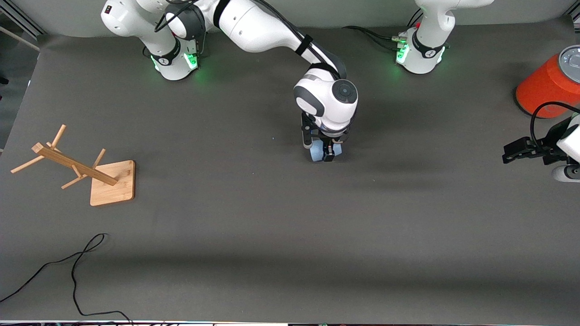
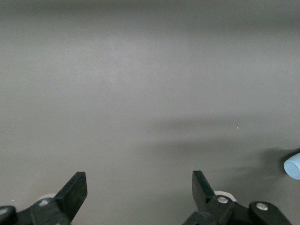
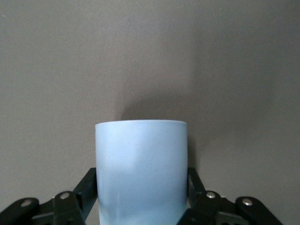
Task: Rotate and upright cup with both arms
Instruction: 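Lower the blue cup onto the table with the right gripper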
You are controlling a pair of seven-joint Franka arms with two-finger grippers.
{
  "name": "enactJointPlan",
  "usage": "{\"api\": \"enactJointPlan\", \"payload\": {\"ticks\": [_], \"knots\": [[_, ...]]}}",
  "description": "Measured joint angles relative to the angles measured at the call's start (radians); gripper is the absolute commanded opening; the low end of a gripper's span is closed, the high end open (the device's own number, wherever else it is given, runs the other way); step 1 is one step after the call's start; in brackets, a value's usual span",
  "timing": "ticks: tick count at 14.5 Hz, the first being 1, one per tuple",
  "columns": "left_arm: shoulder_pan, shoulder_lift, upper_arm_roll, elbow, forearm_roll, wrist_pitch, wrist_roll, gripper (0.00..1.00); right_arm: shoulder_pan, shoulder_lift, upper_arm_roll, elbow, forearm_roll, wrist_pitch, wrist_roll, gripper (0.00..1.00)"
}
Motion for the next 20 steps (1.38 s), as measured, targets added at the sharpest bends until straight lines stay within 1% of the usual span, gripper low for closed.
{"api": "enactJointPlan", "payload": {"ticks": [1,11,15,17,20], "knots": [[0.0,0.0,0.0,0.0,0.0,-0.004,0.0,1.0,0.001,0.003,0.0,0.004,0.0,0.001,0.002,1.0],[-0.005,0.002,-0.007,0.0,-0.001,-0.005,0.0,1.0,0.001,0.022,-0.005,0.016,-0.002,0.009,0.005,1.0],[-0.003,0.003,-0.003,0.0,-0.001,-0.005,0.0,1.0,0.001,0.009,-0.008,0.048,-0.002,-0.043,0.005,1.0],[-0.003,0.003,-0.003,0.0,-0.001,-0.005,0.0,1.0,0.001,-0.039,-0.01,0.065,-0.002,-0.118,-0.005,1.0],[-0.003,0.004,-0.003,-0.002,-0.001,-0.006,0.001,1.0,-0.011,-0.16,-0.015,0.074,-0.002,-0.278,-0.084,1.0]]}}
